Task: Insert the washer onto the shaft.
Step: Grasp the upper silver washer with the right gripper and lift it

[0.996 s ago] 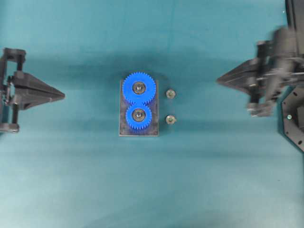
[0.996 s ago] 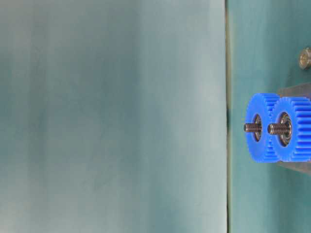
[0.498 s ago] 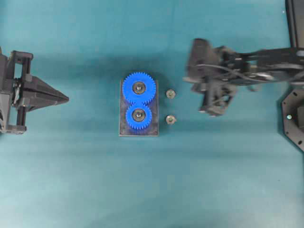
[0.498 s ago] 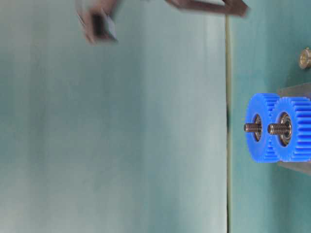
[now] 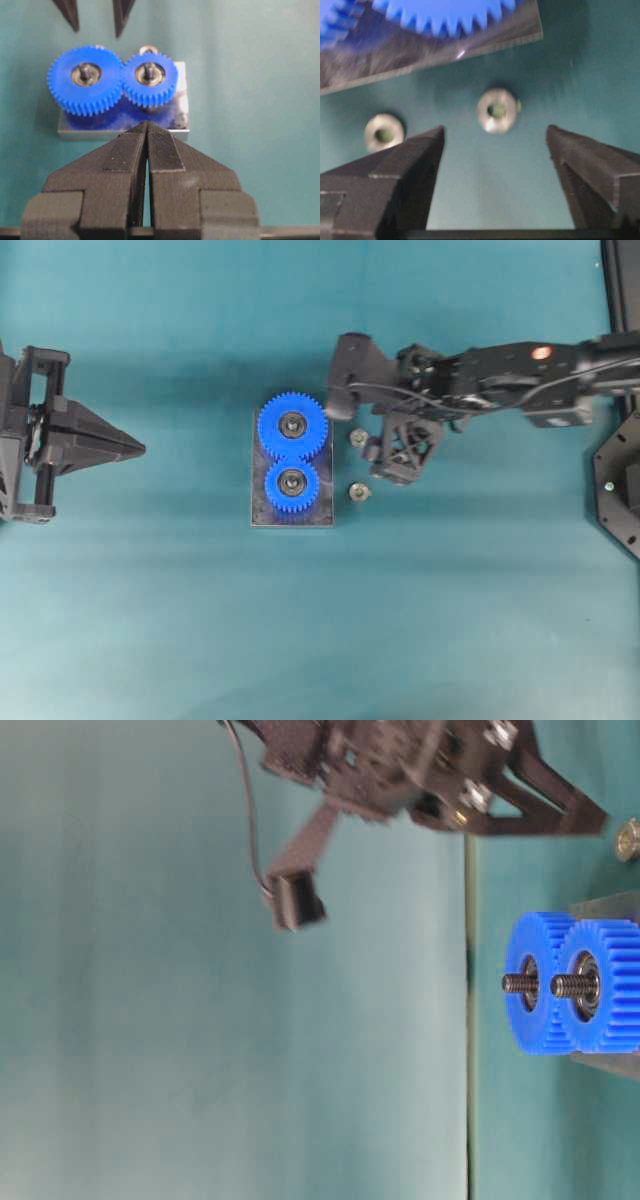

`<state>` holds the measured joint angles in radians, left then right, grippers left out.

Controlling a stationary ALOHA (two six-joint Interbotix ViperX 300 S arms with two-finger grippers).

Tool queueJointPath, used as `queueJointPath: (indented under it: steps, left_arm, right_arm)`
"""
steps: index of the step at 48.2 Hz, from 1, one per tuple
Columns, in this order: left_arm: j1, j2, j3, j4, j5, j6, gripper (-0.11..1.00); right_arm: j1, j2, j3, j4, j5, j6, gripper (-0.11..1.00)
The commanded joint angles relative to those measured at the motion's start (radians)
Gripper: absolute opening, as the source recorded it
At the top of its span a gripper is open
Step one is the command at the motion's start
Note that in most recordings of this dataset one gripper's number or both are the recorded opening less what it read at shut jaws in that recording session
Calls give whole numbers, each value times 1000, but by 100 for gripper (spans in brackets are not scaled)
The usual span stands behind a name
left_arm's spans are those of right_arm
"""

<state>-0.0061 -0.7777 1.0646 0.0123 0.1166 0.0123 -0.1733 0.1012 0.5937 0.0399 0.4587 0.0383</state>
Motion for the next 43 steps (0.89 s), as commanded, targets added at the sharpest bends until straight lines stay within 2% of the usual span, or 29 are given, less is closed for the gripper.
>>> queueJointPath:
  steps: [1, 31, 39, 43]
  left_arm:
    - [-2, 2, -23, 3, -5, 2, 0]
    - [-2, 0, -17, 3, -9, 0, 0]
    - [0, 0, -17, 3, -9, 0, 0]
    - [0, -2, -15, 3, -9, 0, 0]
  right_arm:
    - [0, 5, -25, -3, -17, -9, 82]
    - [0, 75, -31, -3, -51, -8, 79]
    - [3, 81, -29, -3, -52, -6, 74]
    - [5, 86, -29, -3, -52, -6, 69]
